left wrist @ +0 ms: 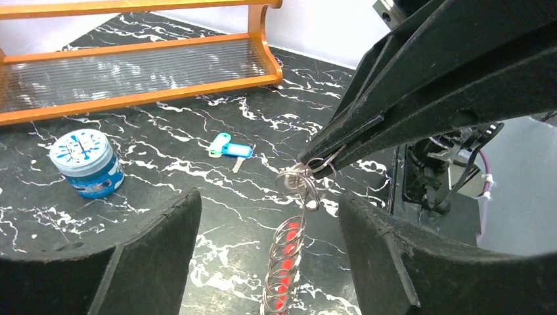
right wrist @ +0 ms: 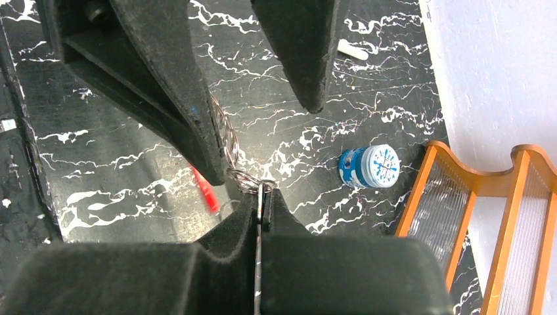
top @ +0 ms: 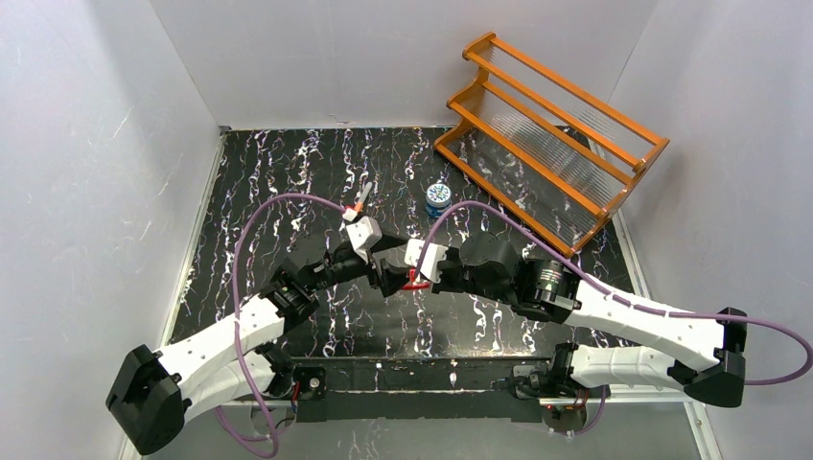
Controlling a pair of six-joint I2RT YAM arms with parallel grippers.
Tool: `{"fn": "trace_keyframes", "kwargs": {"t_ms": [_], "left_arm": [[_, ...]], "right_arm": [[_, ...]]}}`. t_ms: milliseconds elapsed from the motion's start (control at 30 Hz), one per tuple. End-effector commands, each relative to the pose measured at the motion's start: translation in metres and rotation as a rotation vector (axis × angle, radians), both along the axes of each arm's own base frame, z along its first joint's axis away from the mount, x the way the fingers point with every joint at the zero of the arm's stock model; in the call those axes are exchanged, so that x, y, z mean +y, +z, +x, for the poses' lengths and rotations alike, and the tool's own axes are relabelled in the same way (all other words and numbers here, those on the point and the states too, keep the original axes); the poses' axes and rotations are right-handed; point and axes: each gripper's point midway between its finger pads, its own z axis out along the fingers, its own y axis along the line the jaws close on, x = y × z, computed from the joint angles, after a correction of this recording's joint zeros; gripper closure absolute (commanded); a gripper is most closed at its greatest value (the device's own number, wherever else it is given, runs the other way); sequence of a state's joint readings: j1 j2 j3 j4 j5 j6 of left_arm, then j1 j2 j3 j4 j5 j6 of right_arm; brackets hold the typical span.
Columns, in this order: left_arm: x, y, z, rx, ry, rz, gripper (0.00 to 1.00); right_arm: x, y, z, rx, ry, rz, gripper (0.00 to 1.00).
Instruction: Remove the keys from the keyring
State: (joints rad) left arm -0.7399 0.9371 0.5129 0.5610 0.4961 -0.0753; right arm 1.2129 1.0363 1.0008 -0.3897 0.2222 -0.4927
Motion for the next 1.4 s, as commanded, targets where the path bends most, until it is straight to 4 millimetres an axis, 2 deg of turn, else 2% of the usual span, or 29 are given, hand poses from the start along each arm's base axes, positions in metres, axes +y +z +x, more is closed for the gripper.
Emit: {"fn": "trace_keyframes", "kwargs": {"t_ms": [0,233,500,733,1067,1200,1367], "left_arm": [[0.001,-0.006,0.001,0.066,0.04,-0.027,0.29],[0.006,-0.018,0.01,0.027,0.08,0.049,0.47],[-0.002,-0.005,0.004,-0.038,0.009,0.051,0.46],[-0.008,0.008,-0.013,-0.07,-0.097,0.019,0.44],[-0.014,0.017,-0.016,-0.067,-0.133,-0.002,0.47],[-0.014,0.012,-0.012,-0.06,-0.112,0.007,0.53],[-0.014,0.008,-0.008,-0.058,-0.094,0.017,0.71]], "right_arm": [[0.01,0.038,0.008,-0.028,-0.046,0.143,0.99],[0.012,0.04,0.004,-0.007,-0.037,0.173,0.99],[0.012,0.032,0.002,0.014,-0.034,0.159,0.99],[0.009,0.029,0.003,0.015,-0.051,0.16,0.99],[0.009,0.025,0.001,0.03,-0.053,0.161,0.99],[0.009,0.027,0.001,0.03,-0.051,0.171,0.99],[0.009,0.026,0.0,0.034,-0.051,0.172,0.99]]}}
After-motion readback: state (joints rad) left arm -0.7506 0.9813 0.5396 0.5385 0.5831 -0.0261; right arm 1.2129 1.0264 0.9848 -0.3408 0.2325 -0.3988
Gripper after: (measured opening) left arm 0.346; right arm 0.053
